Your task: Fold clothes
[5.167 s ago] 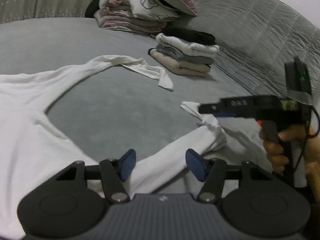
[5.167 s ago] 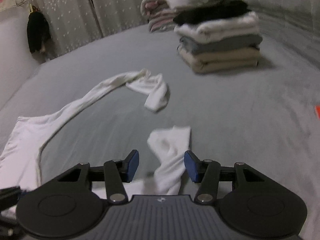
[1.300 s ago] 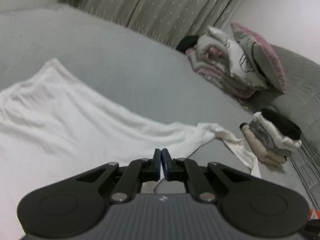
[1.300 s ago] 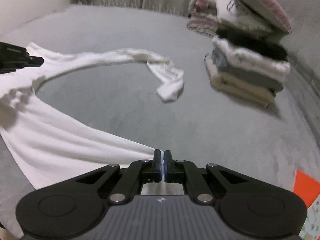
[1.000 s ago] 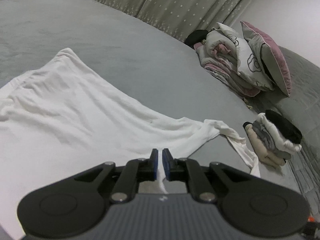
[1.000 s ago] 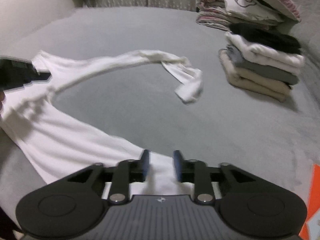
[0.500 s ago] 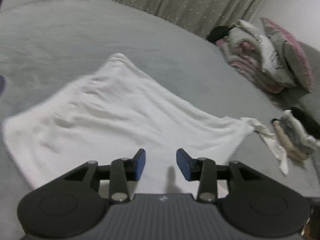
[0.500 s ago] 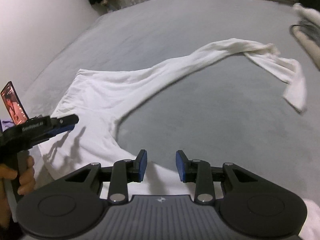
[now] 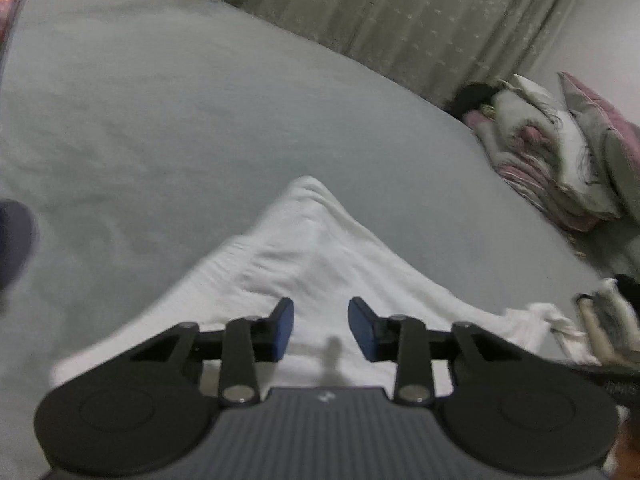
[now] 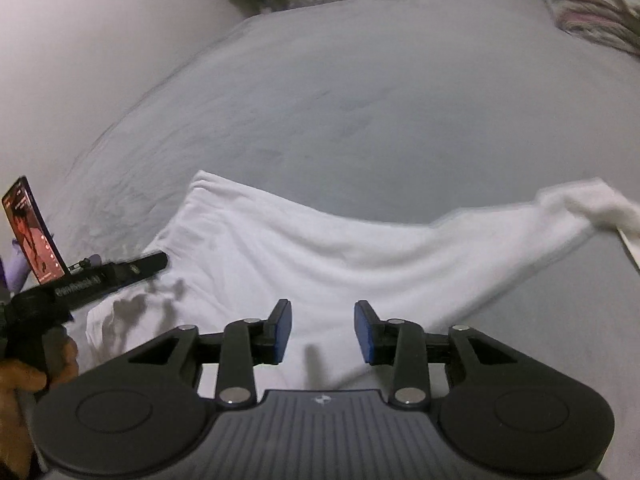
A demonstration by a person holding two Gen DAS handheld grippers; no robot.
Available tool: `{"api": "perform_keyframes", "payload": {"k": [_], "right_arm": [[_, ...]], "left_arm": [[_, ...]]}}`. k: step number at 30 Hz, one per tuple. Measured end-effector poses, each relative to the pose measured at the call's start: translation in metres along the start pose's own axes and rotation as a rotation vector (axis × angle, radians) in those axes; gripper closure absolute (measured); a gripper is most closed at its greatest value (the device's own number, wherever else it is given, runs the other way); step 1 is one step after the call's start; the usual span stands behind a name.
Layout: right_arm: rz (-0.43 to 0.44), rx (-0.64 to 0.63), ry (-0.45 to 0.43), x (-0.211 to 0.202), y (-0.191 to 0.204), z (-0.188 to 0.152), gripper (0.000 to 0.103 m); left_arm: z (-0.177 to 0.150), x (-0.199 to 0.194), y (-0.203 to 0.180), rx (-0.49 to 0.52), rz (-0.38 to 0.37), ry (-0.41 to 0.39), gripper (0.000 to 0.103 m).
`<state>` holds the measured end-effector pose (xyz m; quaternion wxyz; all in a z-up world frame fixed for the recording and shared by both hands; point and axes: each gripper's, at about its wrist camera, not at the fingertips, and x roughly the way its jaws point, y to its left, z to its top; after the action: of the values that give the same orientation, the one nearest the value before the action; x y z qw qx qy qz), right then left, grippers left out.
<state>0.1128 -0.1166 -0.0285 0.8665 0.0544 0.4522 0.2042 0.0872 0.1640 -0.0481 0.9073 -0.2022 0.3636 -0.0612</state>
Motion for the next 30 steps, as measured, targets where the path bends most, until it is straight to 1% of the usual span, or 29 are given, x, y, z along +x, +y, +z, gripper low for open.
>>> {"api": "perform_keyframes", "payload": {"k": [3,5,7,12,16,22,26,27,29,30], "right_arm": [[0.010,-0.056,0.012,0.019,0.017,0.018,0.063],[0.019,-0.087,0.019,0.033,0.029,0.032,0.061],[0.034,-0.110,0.023,0.047,0.040,0.045,0.057],[0.073,-0.151,0.029,0.077,0.071,0.073,0.052],[0.078,-0.204,0.038,0.101,0.096,0.089,0.051],[0.061,-0.287,0.056,0.133,0.121,0.104,0.051],[0.064,-0.303,0.053,0.147,0.127,0.109,0.051],[0.053,-0.307,0.050,0.149,0.128,0.109,0.051],[0.019,-0.329,0.054,0.153,0.130,0.108,0.054],[0.018,-0.337,0.061,0.155,0.130,0.106,0.061]], "left_arm": [[0.001,0.004,0.001,0.017,-0.055,0.010,0.072],[0.000,0.009,0.005,0.000,-0.065,0.037,0.072],[-0.002,0.014,0.009,-0.019,-0.075,0.066,0.072],[-0.006,0.018,0.011,-0.003,-0.082,0.074,0.072],[-0.008,0.021,0.013,0.010,-0.088,0.080,0.072],[-0.009,0.023,0.015,0.010,-0.101,0.090,0.072],[-0.008,0.024,0.013,0.023,-0.104,0.097,0.072],[-0.008,0.025,0.013,0.022,-0.105,0.098,0.072],[-0.008,0.025,0.012,0.017,-0.105,0.101,0.072],[-0.008,0.025,0.012,0.015,-0.106,0.103,0.072]]}}
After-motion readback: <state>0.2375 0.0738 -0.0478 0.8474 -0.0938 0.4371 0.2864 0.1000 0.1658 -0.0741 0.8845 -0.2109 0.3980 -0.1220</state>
